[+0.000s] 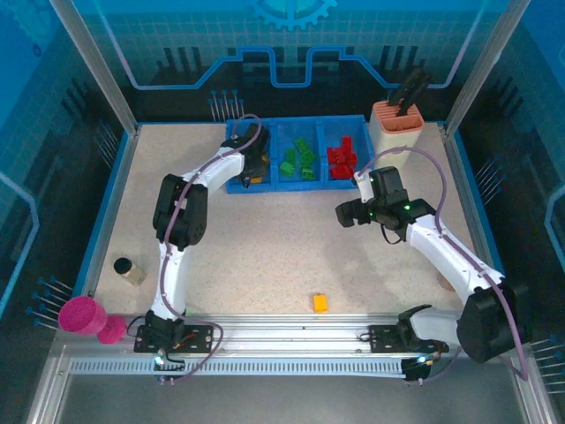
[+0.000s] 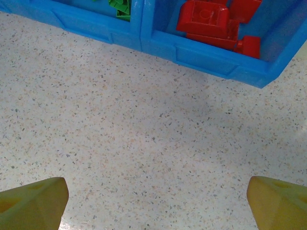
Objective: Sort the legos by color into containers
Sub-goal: Place the lego in the container.
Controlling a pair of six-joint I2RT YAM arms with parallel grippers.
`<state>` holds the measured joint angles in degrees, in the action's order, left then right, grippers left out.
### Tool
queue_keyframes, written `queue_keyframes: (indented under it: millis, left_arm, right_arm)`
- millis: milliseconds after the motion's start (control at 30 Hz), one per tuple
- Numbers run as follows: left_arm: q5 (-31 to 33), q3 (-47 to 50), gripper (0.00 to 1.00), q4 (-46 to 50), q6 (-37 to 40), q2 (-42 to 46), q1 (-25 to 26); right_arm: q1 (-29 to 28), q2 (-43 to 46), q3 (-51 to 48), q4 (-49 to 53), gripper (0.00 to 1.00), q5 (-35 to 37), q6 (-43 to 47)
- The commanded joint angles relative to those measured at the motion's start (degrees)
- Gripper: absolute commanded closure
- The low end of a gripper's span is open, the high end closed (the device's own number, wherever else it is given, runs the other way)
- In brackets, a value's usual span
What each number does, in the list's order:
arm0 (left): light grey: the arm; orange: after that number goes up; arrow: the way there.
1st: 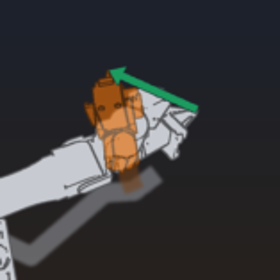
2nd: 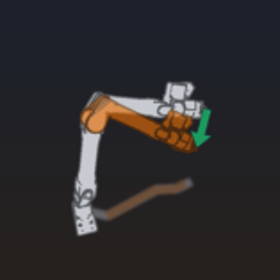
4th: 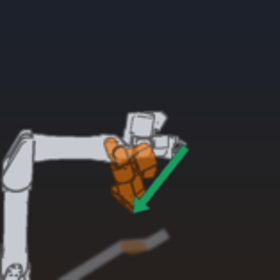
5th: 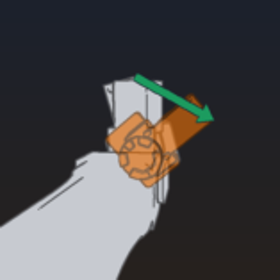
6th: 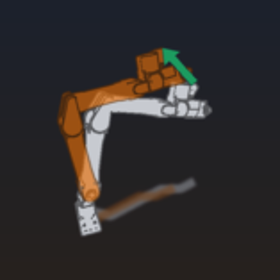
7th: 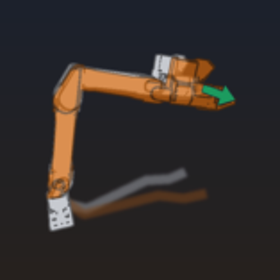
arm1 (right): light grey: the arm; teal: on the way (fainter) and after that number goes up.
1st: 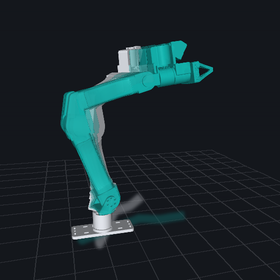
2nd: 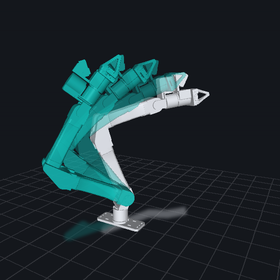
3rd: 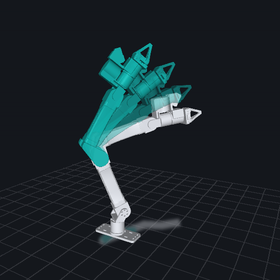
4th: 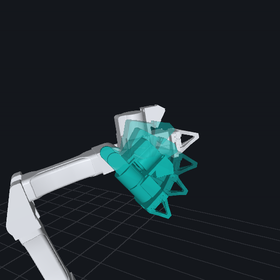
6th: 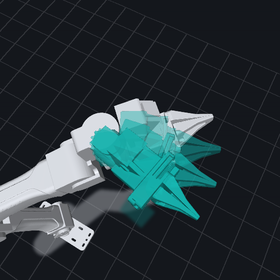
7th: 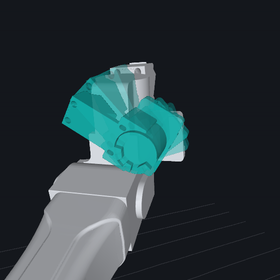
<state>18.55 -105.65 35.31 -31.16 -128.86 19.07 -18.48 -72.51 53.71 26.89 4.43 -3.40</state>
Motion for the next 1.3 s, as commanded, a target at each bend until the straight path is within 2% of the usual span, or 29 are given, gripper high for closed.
queue_keyframes:
  millis: [0,200,333,567,733,833,967,1067,1267]
  left_arm:
    - [-1.3,-2.15,0.71,-1.3,-0.48,-1.2,-0.35]
    - [-1.76,-2.22,0.61,-0.34,-0.37,-0.35,-0.36]
    - [-1.7,-0.38,0.59,0.23,0.77,3.67,-0.36]
    - [-1.38,6.61,0.54,1.14,3.32,17.85,0.21]
    - [-1.71,12.54,0.52,3.87,5.18,28.46,2.82]
    - [-2.2,16.27,0.51,8.22,5.79,34.07,6.13]
    - [-0.09,21.31,0.49,15.45,6.66,39.38,13.52]
    - [-1.61,25.61,0.48,19.23,2.99,41.92,18.79]
    - [-6.34,34.89,0.49,14.39,-6.57,43.34,32.48]
  right_arm:
    - [0.94,-1.33,2.4,0.44,0.03,-0.08,0.5]
    - [0.68,-2.72,3.76,0.61,0.03,-0.63,0.09]
    - [0.64,-2.73,4.28,0.79,0.03,-0.33,0.3]
    - [0.55,-2.46,3.16,-0.68,0.03,-1.0,-0.48]
    - [0.07,-2.31,1.84,-2.58,0.03,-2.05,-2.05]
    - [-0.41,-2.05,1.83,-2.56,0.03,-1.55,-1.87]
    - [-0.49,-1.02,2.57,-0.79,0.03,-0.93,-0.44]
    - [-0.47,-0.09,3.2,0.24,0.02,0.47,0.18]
    - [-0.34,1.29,3.47,0.79,0.02,1.81,0.09]
